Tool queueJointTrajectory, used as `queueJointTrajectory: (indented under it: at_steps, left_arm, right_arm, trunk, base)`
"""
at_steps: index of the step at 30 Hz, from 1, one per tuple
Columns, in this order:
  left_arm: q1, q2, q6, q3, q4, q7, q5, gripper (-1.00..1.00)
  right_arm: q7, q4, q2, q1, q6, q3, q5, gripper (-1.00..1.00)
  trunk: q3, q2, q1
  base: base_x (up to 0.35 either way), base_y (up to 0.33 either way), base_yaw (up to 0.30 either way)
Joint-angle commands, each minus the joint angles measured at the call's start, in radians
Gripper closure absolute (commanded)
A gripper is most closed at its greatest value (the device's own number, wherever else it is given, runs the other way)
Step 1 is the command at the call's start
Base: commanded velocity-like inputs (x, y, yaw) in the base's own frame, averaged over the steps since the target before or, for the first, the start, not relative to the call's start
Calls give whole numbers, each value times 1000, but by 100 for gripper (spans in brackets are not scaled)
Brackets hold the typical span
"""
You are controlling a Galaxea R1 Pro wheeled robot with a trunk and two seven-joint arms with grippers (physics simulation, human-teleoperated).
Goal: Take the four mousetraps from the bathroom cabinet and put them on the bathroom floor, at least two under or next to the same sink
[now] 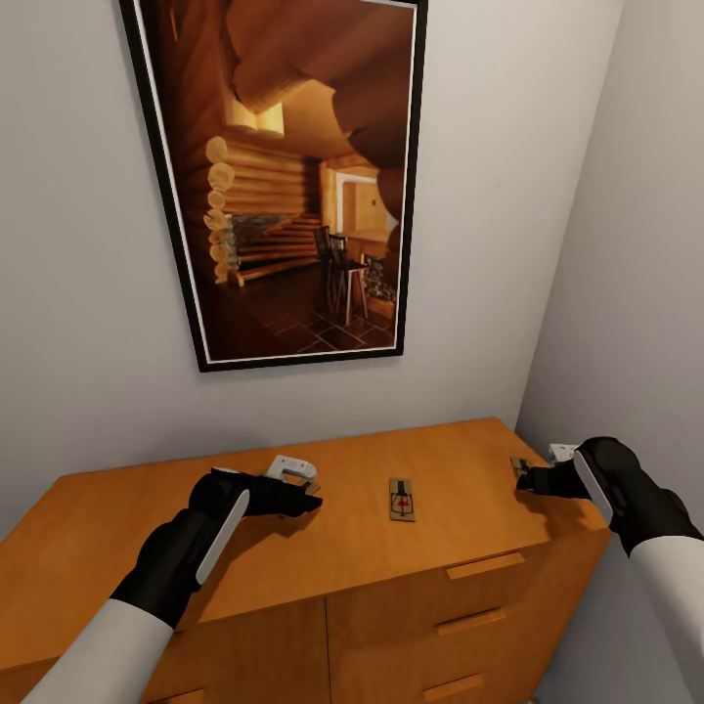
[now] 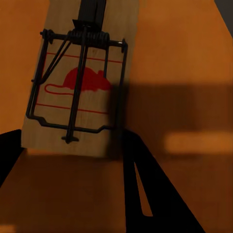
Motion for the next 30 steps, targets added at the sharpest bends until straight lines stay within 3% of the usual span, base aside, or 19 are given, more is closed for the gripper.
queueJointTrajectory:
  at_steps: [1, 11, 12, 30]
  left_arm:
    - [-1, 1, 5, -2, -1, 5, 9, -100]
    - [-1, -1, 4, -3, -2, 5, 9, -100]
    - [-1, -2, 4, -4, -4, 5, 9, -100]
    - [-1, -2, 4, -5, -5, 5, 9, -100]
  right_arm:
    - [-9, 54, 0, 0, 4, 1, 4, 100]
    - [-8, 38, -5, 0, 4, 1, 6, 100]
    - [-6, -444, -14, 0, 4, -66, 1, 100]
    - [-7, -473, -11, 0, 4, -84, 4, 100]
  trunk:
    - [-1, -1, 0]
    - [-1, -1, 0]
    - [-1, -1, 0]
    - [-1, -1, 0]
  base:
    - [0, 0, 0]
    - [0, 0, 0]
    - [0, 0, 0]
    - [0, 0, 0]
